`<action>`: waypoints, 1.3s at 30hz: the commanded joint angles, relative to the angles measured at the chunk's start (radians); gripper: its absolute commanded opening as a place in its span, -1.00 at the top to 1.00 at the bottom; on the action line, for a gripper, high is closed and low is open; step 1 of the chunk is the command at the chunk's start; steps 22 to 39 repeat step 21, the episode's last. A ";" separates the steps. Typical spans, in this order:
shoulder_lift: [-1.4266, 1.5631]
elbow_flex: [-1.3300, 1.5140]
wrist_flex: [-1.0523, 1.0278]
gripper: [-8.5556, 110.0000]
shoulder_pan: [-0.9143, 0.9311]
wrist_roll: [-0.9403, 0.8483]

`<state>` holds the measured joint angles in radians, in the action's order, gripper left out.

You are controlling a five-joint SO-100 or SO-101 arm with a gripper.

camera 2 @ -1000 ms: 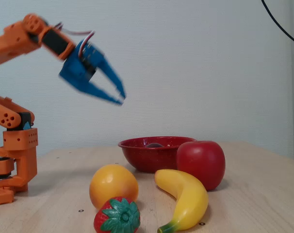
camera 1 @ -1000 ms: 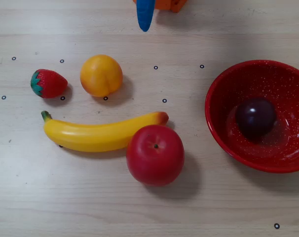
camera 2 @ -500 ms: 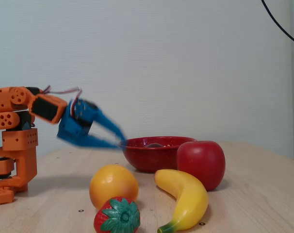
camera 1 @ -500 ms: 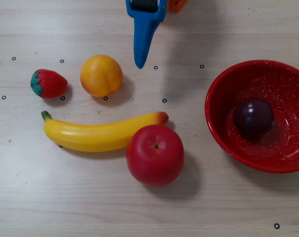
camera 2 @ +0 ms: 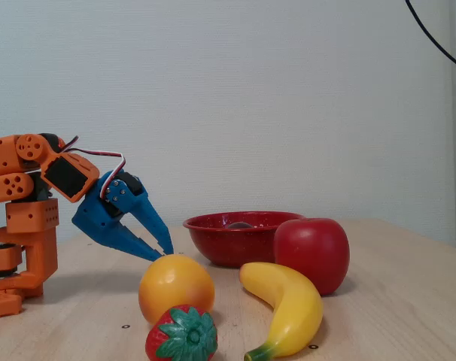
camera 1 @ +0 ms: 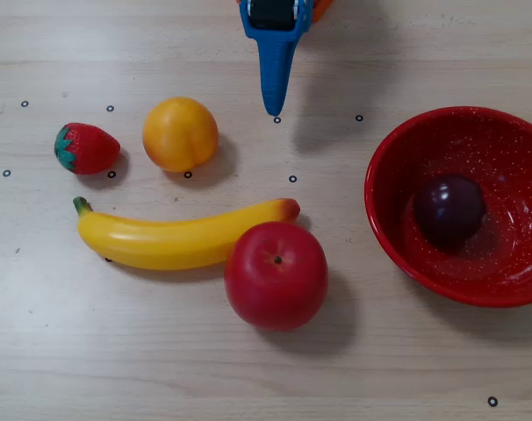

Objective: Put plum in the red bowl.

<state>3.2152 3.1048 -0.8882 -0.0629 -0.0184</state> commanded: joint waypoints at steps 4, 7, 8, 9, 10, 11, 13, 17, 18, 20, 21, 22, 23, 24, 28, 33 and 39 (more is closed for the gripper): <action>0.015 0.015 0.008 0.85 0.012 -0.012; 0.015 0.015 0.005 0.85 0.012 -0.012; 0.015 0.015 0.005 0.85 0.012 -0.008; 0.015 0.015 0.005 0.85 0.014 -0.008; 0.015 0.015 0.005 0.85 0.014 -0.008; 0.015 0.015 0.005 0.85 0.014 -0.008; 0.014 0.015 0.005 0.85 0.014 -0.009; 0.014 0.015 0.005 0.85 0.014 -0.011; 0.014 0.015 0.005 0.85 0.014 -0.011; 0.014 0.015 0.005 0.85 0.014 -0.011; 0.014 0.015 0.005 0.85 0.014 -0.011; 0.014 0.015 0.005 0.85 0.014 -0.011; 0.014 0.015 0.005 0.85 0.014 -0.011; 0.014 0.015 0.005 0.85 0.014 -0.011; 0.014 0.015 0.005 0.85 0.014 -0.011; 0.014 0.015 0.005 0.85 0.014 -0.011; 0.014 0.015 0.005 0.85 0.014 -0.011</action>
